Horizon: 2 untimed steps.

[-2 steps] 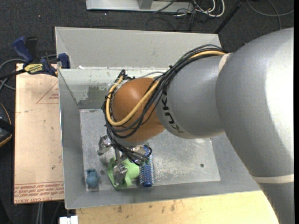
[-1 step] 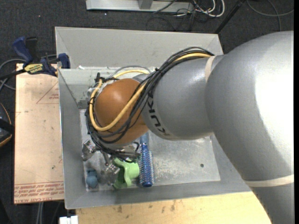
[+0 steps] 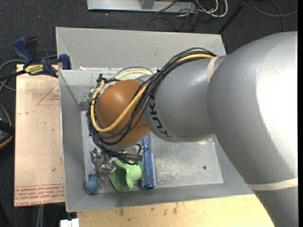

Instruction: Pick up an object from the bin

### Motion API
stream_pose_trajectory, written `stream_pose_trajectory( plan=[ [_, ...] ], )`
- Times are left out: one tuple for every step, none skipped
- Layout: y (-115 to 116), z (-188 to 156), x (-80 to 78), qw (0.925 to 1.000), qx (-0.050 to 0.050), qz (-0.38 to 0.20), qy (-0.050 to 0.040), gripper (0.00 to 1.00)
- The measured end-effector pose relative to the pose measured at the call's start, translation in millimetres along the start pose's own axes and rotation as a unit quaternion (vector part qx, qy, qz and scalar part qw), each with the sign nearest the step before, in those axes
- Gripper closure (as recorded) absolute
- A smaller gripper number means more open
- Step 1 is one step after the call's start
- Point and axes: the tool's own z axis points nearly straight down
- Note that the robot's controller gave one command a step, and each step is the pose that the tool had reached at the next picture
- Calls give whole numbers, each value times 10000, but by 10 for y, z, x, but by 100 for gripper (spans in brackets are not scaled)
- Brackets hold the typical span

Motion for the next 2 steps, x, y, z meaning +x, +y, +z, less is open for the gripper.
stream_pose_trajectory(
  plan=[
    [-135, -723, -58, 9481, 14, -3179, -18, 100],
    [-127, -711, -53, 9480, 0, -3182, -7, 0]
  ],
)
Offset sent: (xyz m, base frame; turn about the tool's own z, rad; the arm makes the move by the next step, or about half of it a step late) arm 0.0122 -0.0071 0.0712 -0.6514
